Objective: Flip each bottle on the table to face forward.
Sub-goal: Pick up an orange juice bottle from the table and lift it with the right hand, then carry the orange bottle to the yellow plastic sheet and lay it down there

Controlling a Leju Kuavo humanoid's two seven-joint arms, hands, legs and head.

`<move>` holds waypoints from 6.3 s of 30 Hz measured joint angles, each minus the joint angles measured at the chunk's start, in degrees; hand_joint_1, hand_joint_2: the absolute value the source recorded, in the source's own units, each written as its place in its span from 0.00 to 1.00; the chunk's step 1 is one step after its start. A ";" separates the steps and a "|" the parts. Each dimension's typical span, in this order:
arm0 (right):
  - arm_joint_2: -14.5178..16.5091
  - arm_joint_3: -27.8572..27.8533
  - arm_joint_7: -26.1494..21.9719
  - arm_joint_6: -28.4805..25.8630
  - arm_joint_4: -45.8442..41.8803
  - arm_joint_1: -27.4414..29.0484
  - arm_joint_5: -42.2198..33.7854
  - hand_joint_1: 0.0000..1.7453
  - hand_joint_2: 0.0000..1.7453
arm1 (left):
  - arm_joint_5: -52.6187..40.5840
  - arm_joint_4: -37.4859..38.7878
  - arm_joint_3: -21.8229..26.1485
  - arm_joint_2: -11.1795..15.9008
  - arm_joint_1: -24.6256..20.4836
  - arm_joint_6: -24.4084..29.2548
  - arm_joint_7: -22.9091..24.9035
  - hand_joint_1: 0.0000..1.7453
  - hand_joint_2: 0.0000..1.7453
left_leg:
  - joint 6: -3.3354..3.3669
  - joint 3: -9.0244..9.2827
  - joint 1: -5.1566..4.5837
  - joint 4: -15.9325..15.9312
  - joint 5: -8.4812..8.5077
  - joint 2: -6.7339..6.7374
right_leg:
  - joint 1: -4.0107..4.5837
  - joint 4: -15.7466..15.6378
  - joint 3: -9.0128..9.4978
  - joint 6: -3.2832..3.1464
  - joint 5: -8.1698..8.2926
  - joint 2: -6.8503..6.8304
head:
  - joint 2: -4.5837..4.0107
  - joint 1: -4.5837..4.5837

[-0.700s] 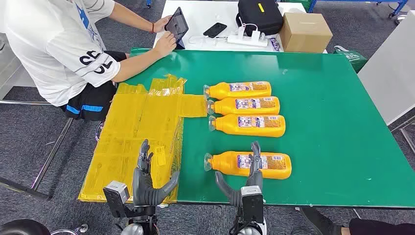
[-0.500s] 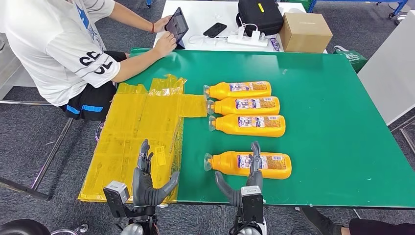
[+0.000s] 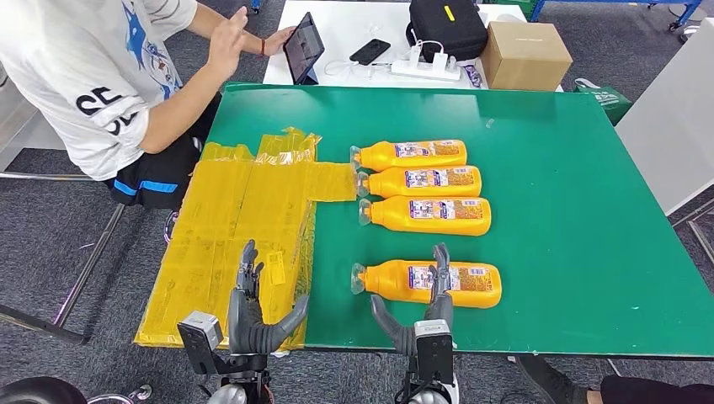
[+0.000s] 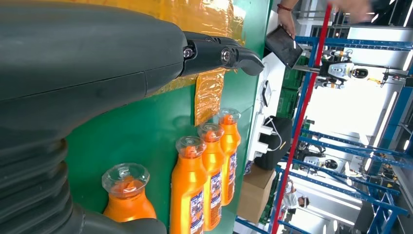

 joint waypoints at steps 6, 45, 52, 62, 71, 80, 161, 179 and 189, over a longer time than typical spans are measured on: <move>-0.10 0.00 0.00 -0.08 0.00 0.00 0.88 0.00 1.00 | -0.38 0.00 0.01 0.00 0.00 0.07 0.00 0.00 1.00 | 0.00 0.00 0.00 0.00 0.00 0.00 | 0.00 0.00 0.00 0.00 0.00 0.00 | 0.00 0.00; -13.76 -7.92 36.04 20.08 -6.07 -3.71 43.95 0.00 1.00 | -10.13 -1.17 6.00 -0.66 0.31 0.80 0.66 0.00 1.00 | 0.02 0.01 -0.04 0.02 0.01 -0.01 | -0.04 -0.01 0.02 0.03 0.04 0.00 | 0.00 -0.01; -15.19 -8.09 37.63 23.07 -5.20 -4.41 43.76 0.00 1.00 | -10.55 -0.76 6.45 -0.95 0.03 -0.17 0.87 0.00 1.00 | 0.02 0.01 -0.03 0.02 0.01 -0.01 | -0.03 0.00 0.02 0.03 0.04 0.00 | 0.00 0.01; -17.60 -8.09 37.53 26.04 -0.53 -8.36 42.19 0.00 1.00 | -10.66 2.12 6.93 -1.13 -1.75 -1.73 1.25 0.00 1.00 | 0.04 0.02 -0.05 0.03 0.03 -0.01 | -0.05 0.00 0.04 0.04 0.06 0.00 | 0.00 -0.01; -18.95 -7.57 38.59 29.30 5.75 -13.94 42.51 0.00 1.00 | -10.57 4.97 6.93 -1.32 -3.28 -2.80 1.27 0.00 1.00 | 0.06 0.08 -0.05 0.03 0.04 0.00 | -0.05 -0.01 0.10 0.04 0.06 0.00 | 0.00 0.00; -20.63 -5.34 40.25 32.68 9.08 -17.41 42.95 0.00 1.00 | -10.42 6.66 6.93 -1.44 -3.92 -3.38 1.37 0.00 1.00 | 0.07 0.23 -0.05 0.03 0.05 0.00 | -0.05 -0.02 0.25 0.05 0.07 0.00 | 0.00 -0.01; -0.56 9.32 0.25 -2.77 15.76 -9.82 22.57 1.00 1.00 | 5.10 3.72 -3.69 0.02 -6.56 -20.04 6.85 0.00 1.00 | 0.05 0.19 0.02 0.01 0.05 -0.01 | 0.02 0.01 0.21 0.03 0.03 -0.01 | 0.00 0.00; 1.74 13.42 0.46 -3.23 28.54 -14.82 27.16 1.00 1.00 | 8.29 6.90 -2.58 1.01 -6.40 -23.23 8.67 0.52 1.00 | 0.05 0.17 0.01 0.01 0.06 0.03 | 0.01 0.01 0.16 0.03 0.04 0.01 | 0.00 -0.01; 2.78 13.33 0.44 -3.26 31.79 -15.74 27.93 1.00 1.00 | 11.09 8.11 -1.44 1.61 -6.17 -25.69 8.72 1.00 1.00 | 0.05 0.16 0.01 0.01 0.06 0.03 | 0.01 0.01 0.14 0.03 0.04 0.02 | 0.00 -0.01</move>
